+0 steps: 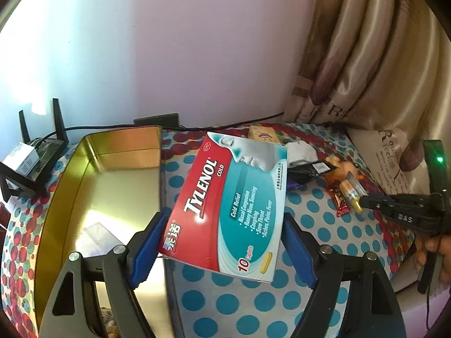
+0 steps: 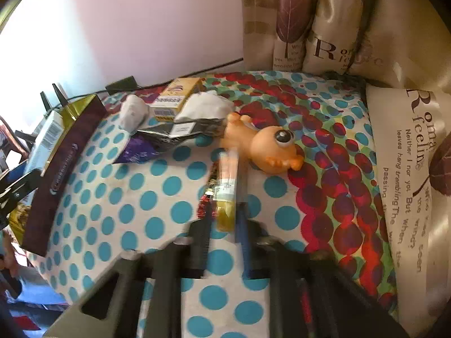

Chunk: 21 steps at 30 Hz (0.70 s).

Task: Organize objects
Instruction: 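Lift the Tylenol box with the left gripper while the right gripper grasps the orange-capped bottle, then lower the Tylenol box into the gold tray and open the left gripper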

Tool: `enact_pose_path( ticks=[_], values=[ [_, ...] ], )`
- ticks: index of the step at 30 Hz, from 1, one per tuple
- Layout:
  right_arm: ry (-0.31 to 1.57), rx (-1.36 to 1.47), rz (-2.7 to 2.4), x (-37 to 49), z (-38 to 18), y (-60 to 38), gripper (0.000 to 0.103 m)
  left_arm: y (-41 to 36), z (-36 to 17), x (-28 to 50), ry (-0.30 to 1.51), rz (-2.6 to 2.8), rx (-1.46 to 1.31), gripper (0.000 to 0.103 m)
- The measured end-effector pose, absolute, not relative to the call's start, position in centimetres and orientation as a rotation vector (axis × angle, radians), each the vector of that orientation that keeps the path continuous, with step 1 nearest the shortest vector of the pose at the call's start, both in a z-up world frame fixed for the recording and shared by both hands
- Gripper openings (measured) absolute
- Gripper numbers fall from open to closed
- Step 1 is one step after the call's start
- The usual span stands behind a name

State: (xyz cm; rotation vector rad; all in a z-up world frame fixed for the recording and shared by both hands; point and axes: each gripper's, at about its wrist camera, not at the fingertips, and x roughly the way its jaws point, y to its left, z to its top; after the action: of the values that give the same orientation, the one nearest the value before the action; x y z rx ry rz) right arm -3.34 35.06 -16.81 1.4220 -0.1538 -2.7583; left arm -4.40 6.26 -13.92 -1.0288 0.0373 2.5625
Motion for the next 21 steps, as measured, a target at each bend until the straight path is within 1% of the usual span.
enact_pose_path(
  ticks=[2, 10, 13, 21],
  values=[
    [-0.206, 1.407, -2.753, -3.1, -16.3, 34.7, 0.01, 5.6, -13.7, -4.7, 0.028, 2.578, -1.031, 0.082],
    [-0.279, 1.348, -2.727, -3.0, -14.8, 32.6, 0.007, 2.1, -12.5, -6.9, 0.012, 2.645, -1.028, 0.082],
    [-0.346, 1.339, -2.712, -2.9, -14.5, 32.2, 0.007, 0.5, -12.2, -7.9, 0.002, 2.675, -1.023, 0.082],
    [-0.467, 1.293, -2.696, -2.3, -13.2, 31.4, 0.007, -3.2, -12.5, -11.5, -0.043, 2.708, -1.091, 0.082]
  ],
)
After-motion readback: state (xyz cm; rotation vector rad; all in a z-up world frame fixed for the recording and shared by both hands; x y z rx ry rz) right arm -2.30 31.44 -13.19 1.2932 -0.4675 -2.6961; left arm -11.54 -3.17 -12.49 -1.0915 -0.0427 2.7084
